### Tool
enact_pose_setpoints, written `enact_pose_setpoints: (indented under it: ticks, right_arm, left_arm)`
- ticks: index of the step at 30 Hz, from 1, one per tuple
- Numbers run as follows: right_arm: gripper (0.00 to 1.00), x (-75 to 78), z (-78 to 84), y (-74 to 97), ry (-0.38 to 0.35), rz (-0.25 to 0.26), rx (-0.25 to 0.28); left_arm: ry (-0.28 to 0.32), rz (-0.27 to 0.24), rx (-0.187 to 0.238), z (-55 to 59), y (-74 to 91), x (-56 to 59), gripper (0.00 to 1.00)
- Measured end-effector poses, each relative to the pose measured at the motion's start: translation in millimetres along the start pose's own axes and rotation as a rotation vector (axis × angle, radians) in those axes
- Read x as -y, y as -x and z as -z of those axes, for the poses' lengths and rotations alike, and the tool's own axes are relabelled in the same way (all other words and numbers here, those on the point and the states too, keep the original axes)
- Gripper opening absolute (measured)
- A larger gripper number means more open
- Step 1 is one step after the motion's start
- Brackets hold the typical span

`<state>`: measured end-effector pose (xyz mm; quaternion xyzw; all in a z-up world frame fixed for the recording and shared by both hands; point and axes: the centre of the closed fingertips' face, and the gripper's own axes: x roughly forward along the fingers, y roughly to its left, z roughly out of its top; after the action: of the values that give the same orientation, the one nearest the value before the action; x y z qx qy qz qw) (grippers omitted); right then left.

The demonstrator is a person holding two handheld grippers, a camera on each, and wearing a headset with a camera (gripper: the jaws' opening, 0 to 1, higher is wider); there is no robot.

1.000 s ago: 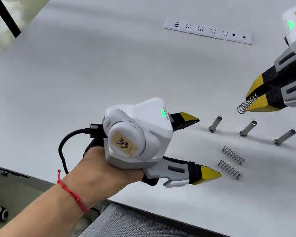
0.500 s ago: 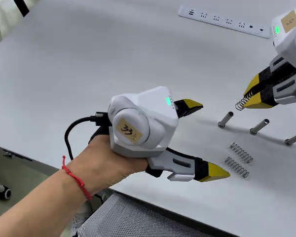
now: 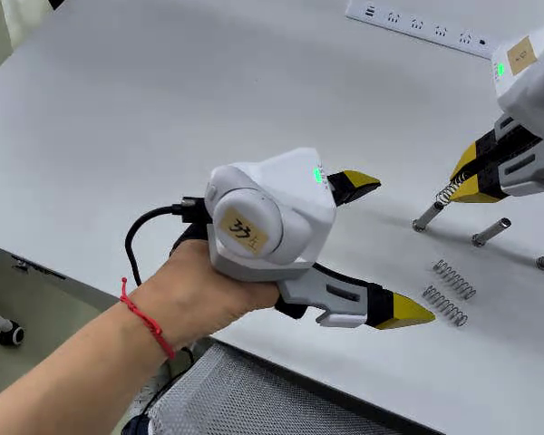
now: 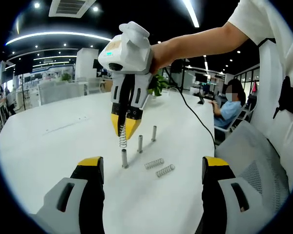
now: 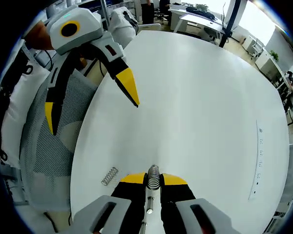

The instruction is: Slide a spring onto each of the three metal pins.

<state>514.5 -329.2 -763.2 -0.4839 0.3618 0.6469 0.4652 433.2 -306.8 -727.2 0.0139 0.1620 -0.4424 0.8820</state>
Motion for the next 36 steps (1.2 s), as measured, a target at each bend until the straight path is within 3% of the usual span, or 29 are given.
enact_pose_setpoints:
  ticks: [36]
  right_arm:
    - [0.07,4.1,10.7,-17.9,-0.005,-0.033,-0.032]
  left_arm:
    - [0.033,0.017,0.031,-1.0,-6.8,4.4,0.81]
